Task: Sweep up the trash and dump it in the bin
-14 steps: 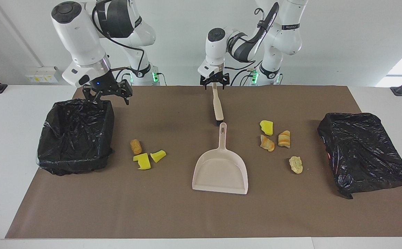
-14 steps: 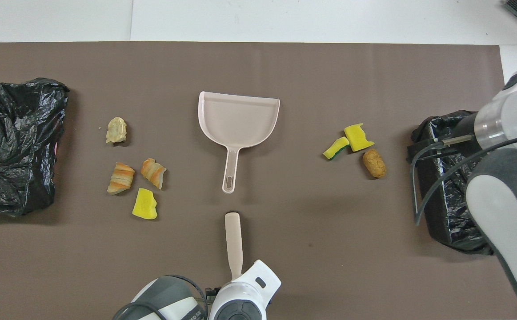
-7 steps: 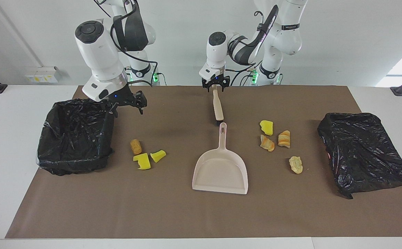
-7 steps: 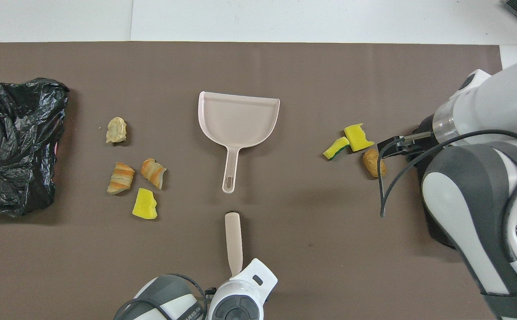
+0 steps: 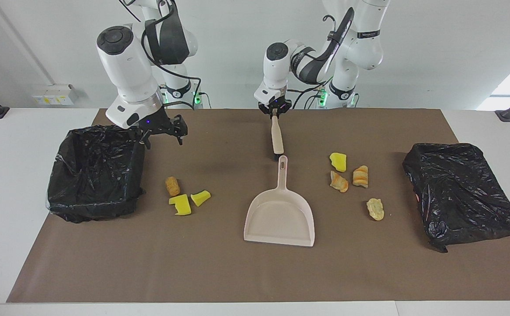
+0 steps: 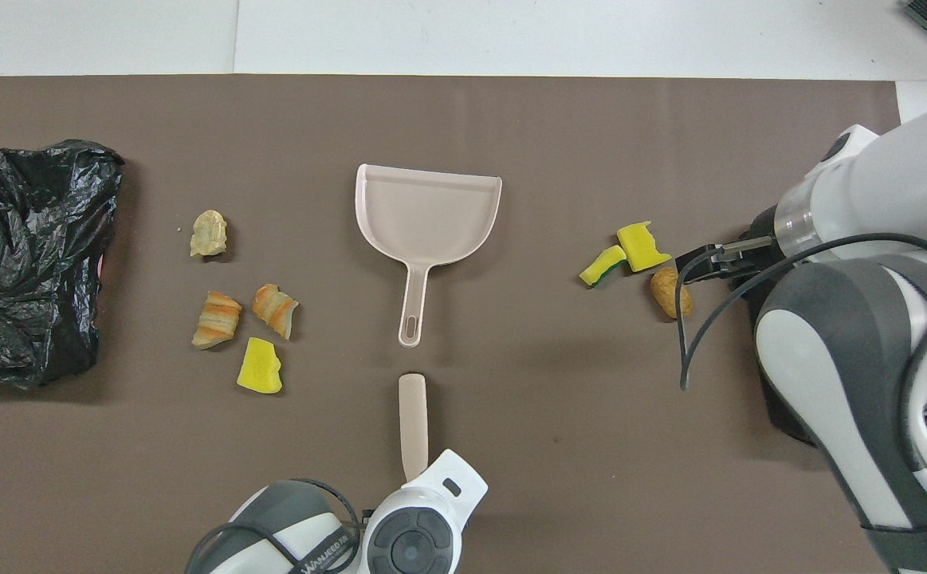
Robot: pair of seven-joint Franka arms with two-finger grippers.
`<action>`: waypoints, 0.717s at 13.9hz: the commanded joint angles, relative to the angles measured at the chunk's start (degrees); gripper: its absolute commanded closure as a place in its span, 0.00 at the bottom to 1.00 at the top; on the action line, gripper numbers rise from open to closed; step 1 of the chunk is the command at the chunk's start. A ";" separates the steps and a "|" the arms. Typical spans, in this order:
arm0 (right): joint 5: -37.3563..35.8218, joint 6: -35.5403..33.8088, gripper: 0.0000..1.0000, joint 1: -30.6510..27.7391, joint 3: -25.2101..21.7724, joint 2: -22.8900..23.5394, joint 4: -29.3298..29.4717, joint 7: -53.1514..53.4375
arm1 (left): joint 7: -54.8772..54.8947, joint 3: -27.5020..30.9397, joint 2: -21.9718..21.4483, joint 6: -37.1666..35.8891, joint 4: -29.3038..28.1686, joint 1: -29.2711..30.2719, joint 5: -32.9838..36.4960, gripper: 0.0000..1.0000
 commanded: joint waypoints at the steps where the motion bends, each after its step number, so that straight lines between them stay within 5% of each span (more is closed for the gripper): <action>1: 0.61 1.49 0.00 0.51 -0.06 0.09 -0.82 3.75 | 5.87 0.07 -2.99 -8.22 3.30 7.33 -0.83 1.00; 5: 0.96 7.81 0.00 5.24 0.03 2.64 -2.06 12.43 | 16.06 0.16 -12.30 -19.82 5.93 18.06 -0.74 1.00; 7: 0.96 12.37 0.00 8.93 -0.06 5.01 -2.06 17.18 | 22.73 0.16 -12.59 -27.03 10.40 24.64 0.13 1.00; 10: -0.88 18.19 0.00 14.73 -0.14 8.52 -1.18 24.31 | 31.96 0.33 -11.97 -28.38 14.64 36.33 1.63 1.00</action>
